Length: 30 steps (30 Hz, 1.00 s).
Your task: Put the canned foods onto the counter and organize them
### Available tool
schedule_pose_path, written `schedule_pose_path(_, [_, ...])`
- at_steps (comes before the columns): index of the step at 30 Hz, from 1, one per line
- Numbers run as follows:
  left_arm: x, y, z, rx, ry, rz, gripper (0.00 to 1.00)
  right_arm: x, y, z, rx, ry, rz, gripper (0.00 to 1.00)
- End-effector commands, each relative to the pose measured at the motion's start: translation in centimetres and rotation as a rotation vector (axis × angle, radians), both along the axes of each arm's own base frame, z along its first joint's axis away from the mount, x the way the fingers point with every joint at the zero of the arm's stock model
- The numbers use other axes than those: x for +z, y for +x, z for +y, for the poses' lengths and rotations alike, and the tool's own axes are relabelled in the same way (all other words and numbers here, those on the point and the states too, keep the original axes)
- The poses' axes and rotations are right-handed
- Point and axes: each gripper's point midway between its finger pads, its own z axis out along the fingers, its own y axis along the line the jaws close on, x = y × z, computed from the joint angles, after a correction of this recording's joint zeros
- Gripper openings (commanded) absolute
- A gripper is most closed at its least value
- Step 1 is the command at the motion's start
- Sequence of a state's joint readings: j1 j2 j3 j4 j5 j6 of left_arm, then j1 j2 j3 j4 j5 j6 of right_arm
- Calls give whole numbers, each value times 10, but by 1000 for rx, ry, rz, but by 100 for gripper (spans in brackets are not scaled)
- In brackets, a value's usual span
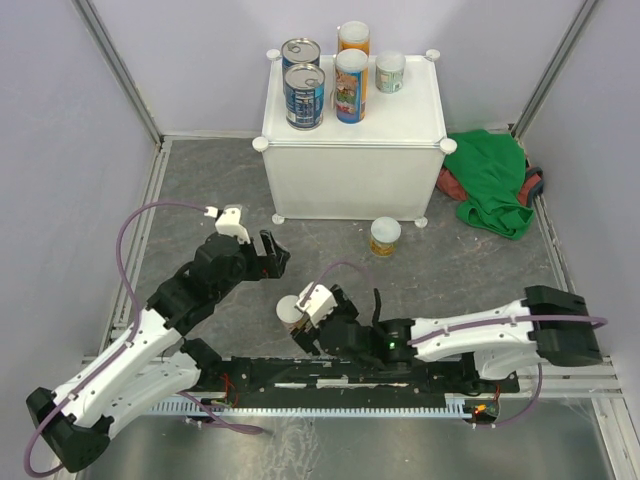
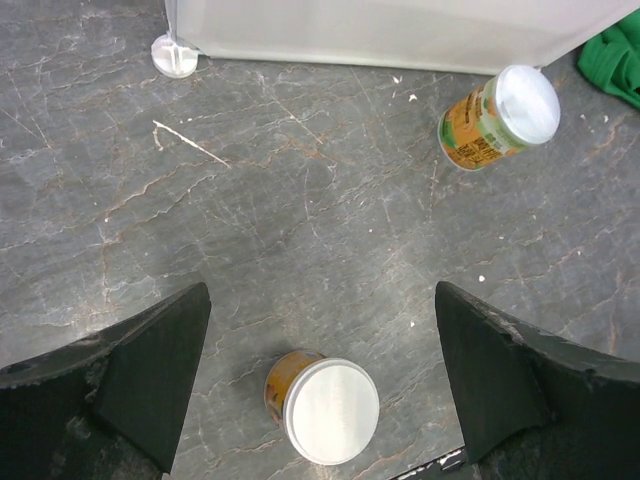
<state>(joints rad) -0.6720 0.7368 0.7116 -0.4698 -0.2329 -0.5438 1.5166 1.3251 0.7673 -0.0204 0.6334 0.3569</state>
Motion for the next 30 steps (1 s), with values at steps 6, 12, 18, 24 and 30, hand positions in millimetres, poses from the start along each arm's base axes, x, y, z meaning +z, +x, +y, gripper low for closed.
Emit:
schedule_pose_path(6, [26, 0, 1, 53, -148, -79, 99, -18, 0, 57, -73, 135, 6, 99])
schedule_pose_path(12, [34, -3, 5, 63, -174, -107, 99, -26, 12, 71, -117, 161, -7, 99])
schedule_pose_path(18, [40, -4, 6, 65, -193, -125, 99, -35, 22, 85, -128, 194, 27, 100])
schedule_pose_path(24, [44, -4, 7, 65, -187, -138, 99, -42, 33, 86, -153, 195, 39, 100])
schedule_pose_path(30, [44, -2, 5, 62, -189, -139, 99, -53, 38, 85, -164, 200, 53, 100])
